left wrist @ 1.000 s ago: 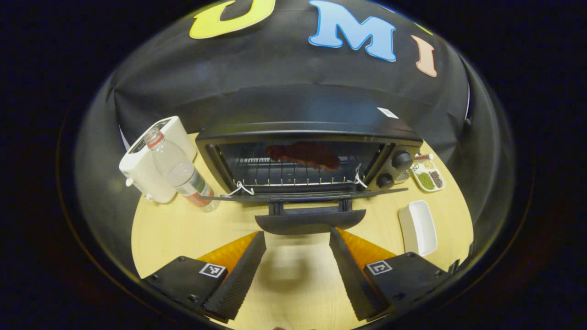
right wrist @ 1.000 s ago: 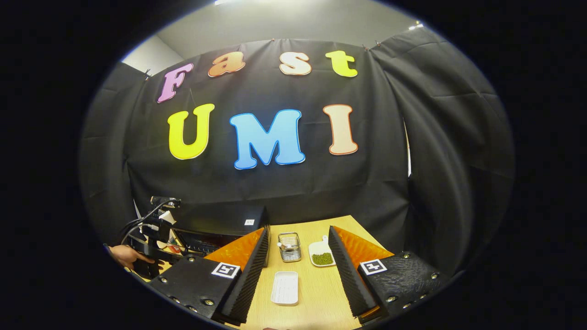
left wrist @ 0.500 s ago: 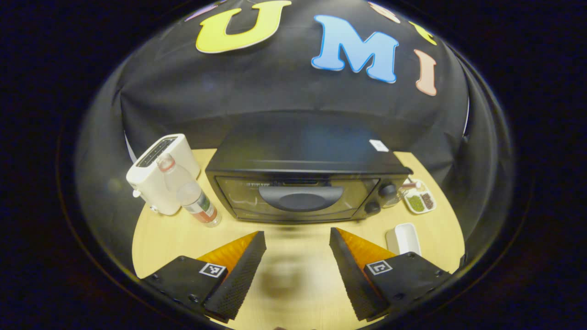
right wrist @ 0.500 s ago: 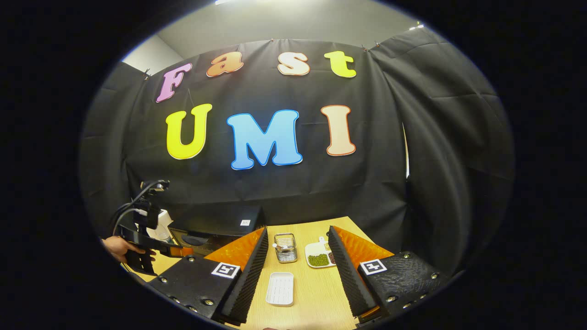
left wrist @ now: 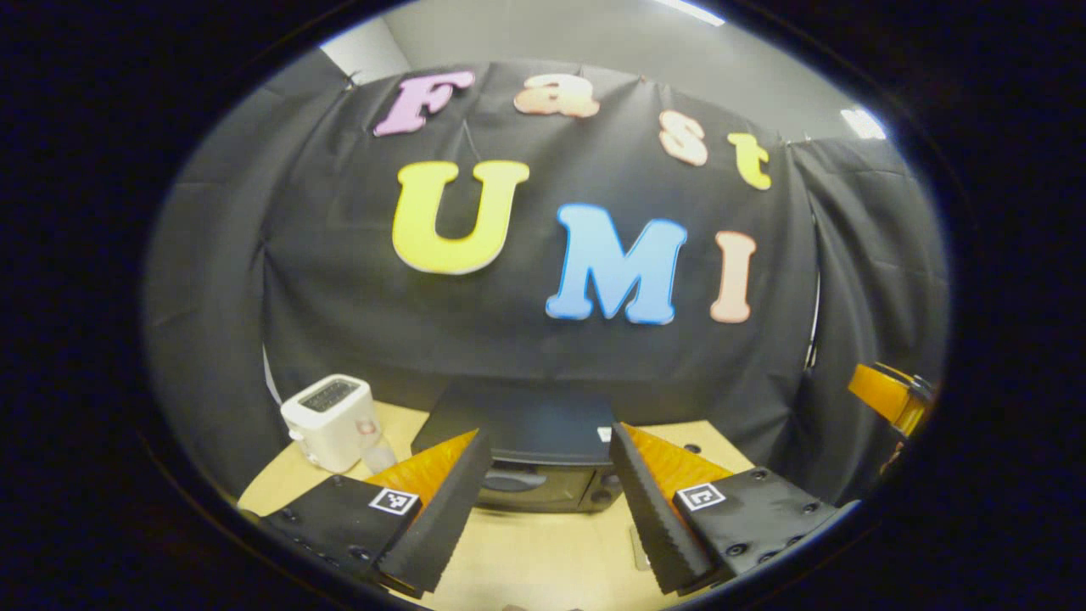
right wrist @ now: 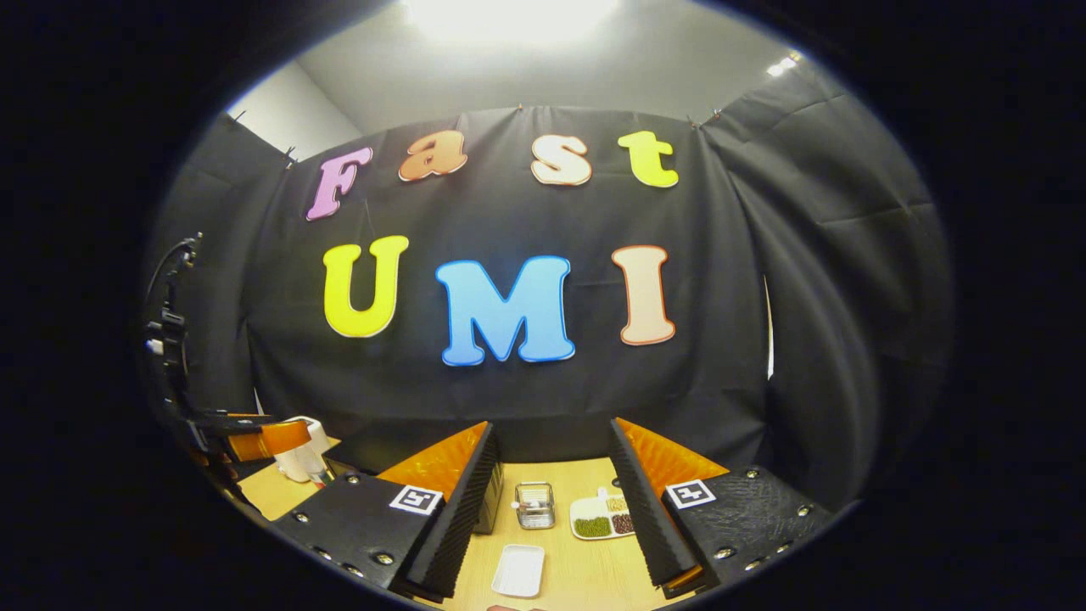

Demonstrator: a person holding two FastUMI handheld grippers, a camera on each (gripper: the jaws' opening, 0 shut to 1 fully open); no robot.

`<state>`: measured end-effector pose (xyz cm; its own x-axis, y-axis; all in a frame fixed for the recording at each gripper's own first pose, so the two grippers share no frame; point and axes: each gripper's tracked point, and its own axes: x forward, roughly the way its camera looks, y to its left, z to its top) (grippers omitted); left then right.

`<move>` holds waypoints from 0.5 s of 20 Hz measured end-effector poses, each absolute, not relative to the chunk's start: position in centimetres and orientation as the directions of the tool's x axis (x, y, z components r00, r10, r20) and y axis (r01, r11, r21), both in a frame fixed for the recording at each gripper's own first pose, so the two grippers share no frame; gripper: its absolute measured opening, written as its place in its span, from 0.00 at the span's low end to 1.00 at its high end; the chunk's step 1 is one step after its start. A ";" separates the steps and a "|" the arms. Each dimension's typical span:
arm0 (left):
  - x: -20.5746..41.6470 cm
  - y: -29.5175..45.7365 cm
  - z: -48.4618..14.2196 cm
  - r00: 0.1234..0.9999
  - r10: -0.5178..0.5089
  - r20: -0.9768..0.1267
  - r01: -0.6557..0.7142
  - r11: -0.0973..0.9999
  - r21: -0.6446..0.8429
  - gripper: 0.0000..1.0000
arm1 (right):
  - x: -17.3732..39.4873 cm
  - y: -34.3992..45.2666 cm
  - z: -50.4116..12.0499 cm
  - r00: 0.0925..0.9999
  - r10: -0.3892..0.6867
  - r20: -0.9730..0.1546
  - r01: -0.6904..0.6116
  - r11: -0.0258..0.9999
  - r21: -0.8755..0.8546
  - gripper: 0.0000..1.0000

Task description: Open the electric oven with the left hand, put the food in, and close the electric oven.

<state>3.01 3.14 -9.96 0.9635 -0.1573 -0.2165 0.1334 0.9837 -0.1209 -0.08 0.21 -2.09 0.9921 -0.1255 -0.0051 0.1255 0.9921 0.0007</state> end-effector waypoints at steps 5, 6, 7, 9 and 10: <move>-0.8 0.3 -3.4 0.986 -0.156 -0.054 0.149 0.981 -0.122 0.93 | -0.6 1.9 0.1 0.995 -0.088 0.049 0.088 0.996 -0.007 0.81; -1.1 -0.6 -2.8 0.984 -0.175 -0.041 0.168 0.976 -0.137 0.91 | -0.8 2.1 0.3 0.995 -0.085 0.054 0.086 0.996 -0.009 0.87; -1.2 -0.7 -2.5 0.983 -0.178 -0.035 0.172 0.976 -0.132 0.94 | -0.9 2.2 0.4 0.995 -0.083 0.057 0.083 0.997 -0.008 0.87; -1.2 -0.7 -2.6 0.984 -0.173 -0.048 0.165 0.977 -0.135 0.98 | -1.0 2.5 0.3 0.996 -0.073 0.053 0.074 0.997 -0.008 0.87; -1.2 -1.0 -2.8 0.983 -0.175 -0.060 0.164 0.974 -0.155 0.95 | -1.2 2.5 0.2 0.997 -0.067 0.048 0.068 0.998 -0.012 0.86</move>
<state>-1.19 -0.95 -2.77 0.9828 -0.1748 -0.0603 0.1637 0.9742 -0.1552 -1.18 2.49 0.23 0.9966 -0.0675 0.0475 0.0681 0.9976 -0.0117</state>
